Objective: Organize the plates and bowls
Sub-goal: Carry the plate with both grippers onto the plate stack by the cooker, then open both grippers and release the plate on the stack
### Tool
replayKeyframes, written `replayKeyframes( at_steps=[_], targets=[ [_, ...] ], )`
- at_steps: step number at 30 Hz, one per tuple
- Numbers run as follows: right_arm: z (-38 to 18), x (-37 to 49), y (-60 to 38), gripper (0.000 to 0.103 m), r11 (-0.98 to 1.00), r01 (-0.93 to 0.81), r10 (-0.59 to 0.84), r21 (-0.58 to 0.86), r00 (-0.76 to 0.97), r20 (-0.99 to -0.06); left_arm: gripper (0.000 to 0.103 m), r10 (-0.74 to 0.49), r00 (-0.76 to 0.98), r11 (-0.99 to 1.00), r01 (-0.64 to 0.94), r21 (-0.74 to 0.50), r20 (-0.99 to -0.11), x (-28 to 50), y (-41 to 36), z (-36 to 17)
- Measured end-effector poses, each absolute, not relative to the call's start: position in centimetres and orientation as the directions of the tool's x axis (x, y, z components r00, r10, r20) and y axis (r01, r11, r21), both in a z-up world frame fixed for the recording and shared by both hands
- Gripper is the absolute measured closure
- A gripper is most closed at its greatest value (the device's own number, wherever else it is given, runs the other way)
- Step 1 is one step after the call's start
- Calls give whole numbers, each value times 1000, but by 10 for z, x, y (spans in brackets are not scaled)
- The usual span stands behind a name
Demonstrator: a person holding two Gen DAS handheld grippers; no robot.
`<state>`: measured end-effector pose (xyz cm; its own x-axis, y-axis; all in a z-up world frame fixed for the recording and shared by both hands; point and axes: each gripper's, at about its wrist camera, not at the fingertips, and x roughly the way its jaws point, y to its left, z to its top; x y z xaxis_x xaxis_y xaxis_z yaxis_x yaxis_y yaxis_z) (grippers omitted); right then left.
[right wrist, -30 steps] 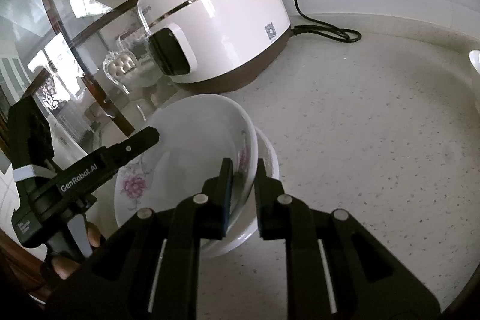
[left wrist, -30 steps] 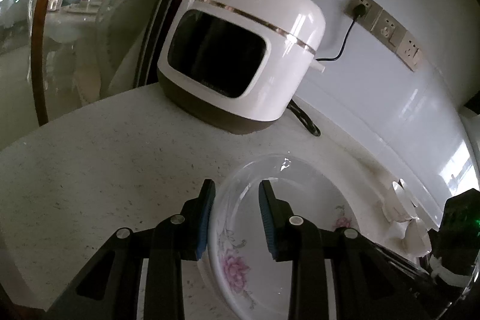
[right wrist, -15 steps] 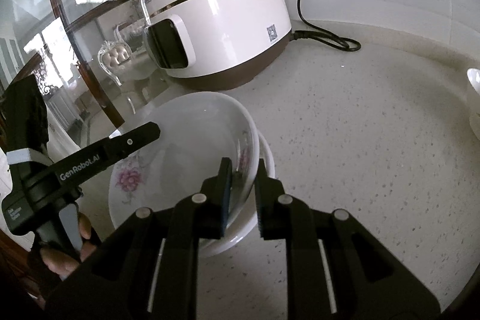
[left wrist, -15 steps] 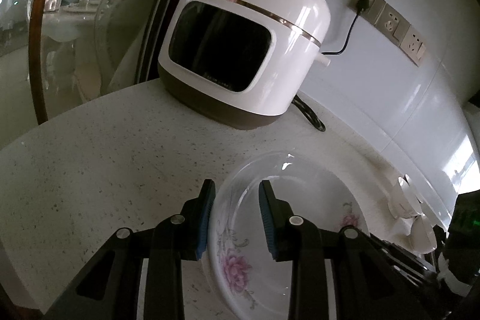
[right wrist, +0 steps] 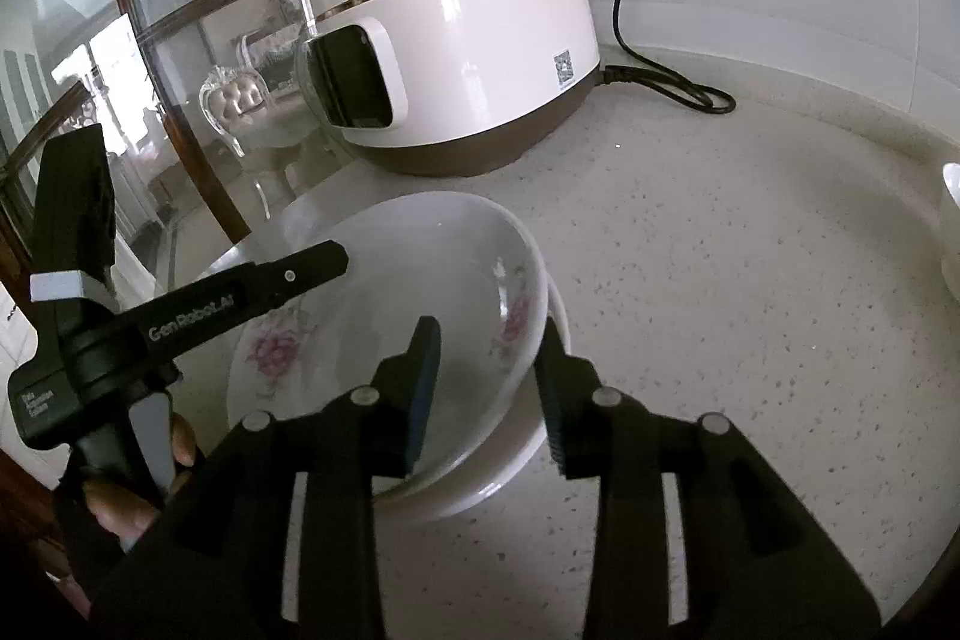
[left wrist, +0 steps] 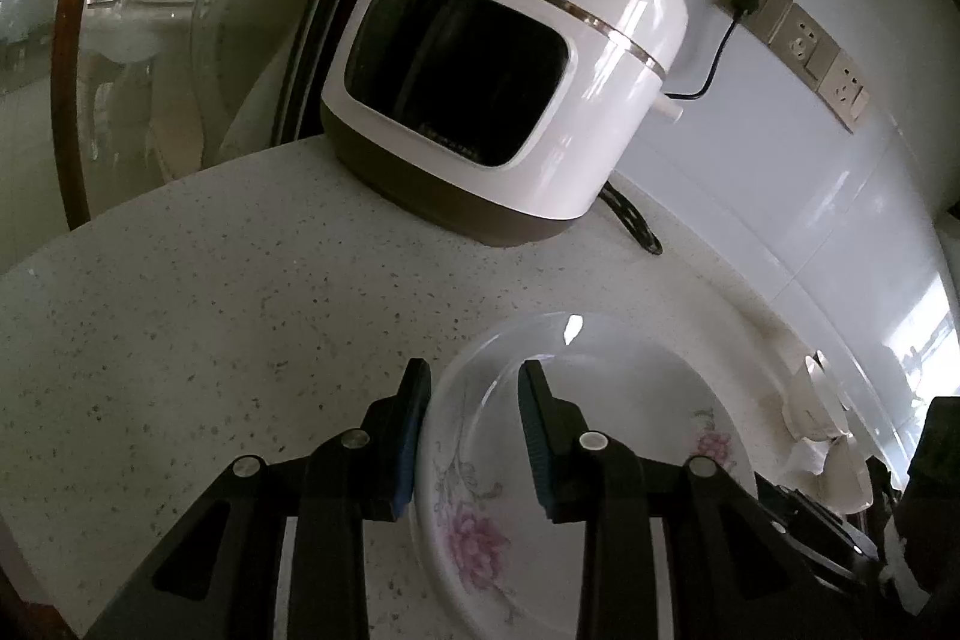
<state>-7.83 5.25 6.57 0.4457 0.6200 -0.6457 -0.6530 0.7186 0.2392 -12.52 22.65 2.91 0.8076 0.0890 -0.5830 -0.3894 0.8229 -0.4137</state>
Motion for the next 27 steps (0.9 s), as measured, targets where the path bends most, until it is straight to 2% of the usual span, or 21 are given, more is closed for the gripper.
replayKeyframes(
  at_steps=[2, 6, 9, 12, 18, 20, 23, 27],
  targets=[
    [66, -78, 52, 65, 718, -652, 622, 243, 446, -643, 68, 85, 806, 823, -388, -415, -585, -123, 226, 29],
    [67, -84, 56, 51, 704, -673, 629, 226, 444, -638, 66, 99, 803, 831, -392, -396, -588, -120, 225, 31],
    [70, -97, 68, 44, 717, -691, 567, 90, 503, -653, 61, 95, 799, 829, -394, -396, -594, -119, 226, 28],
    [67, -110, 87, 40, 699, -706, 472, -110, 573, -670, 60, 91, 796, 826, -396, -401, -598, -119, 229, 27],
    [66, -115, 86, 39, 679, -719, 467, -147, 577, -670, 60, 97, 793, 823, -404, -399, -602, -118, 230, 27],
    [68, -122, 87, 39, 672, -713, 450, -200, 608, -654, 56, 100, 792, 822, -406, -398, -602, -118, 230, 27],
    [68, -130, 92, 31, 645, -713, 437, -275, 639, -633, 52, 100, 791, 822, -408, -398, -603, -118, 231, 27],
    [67, -123, 90, 29, 649, -733, 457, -203, 589, -667, 51, 103, 792, 821, -409, -398, -602, -119, 231, 27]
  ],
)
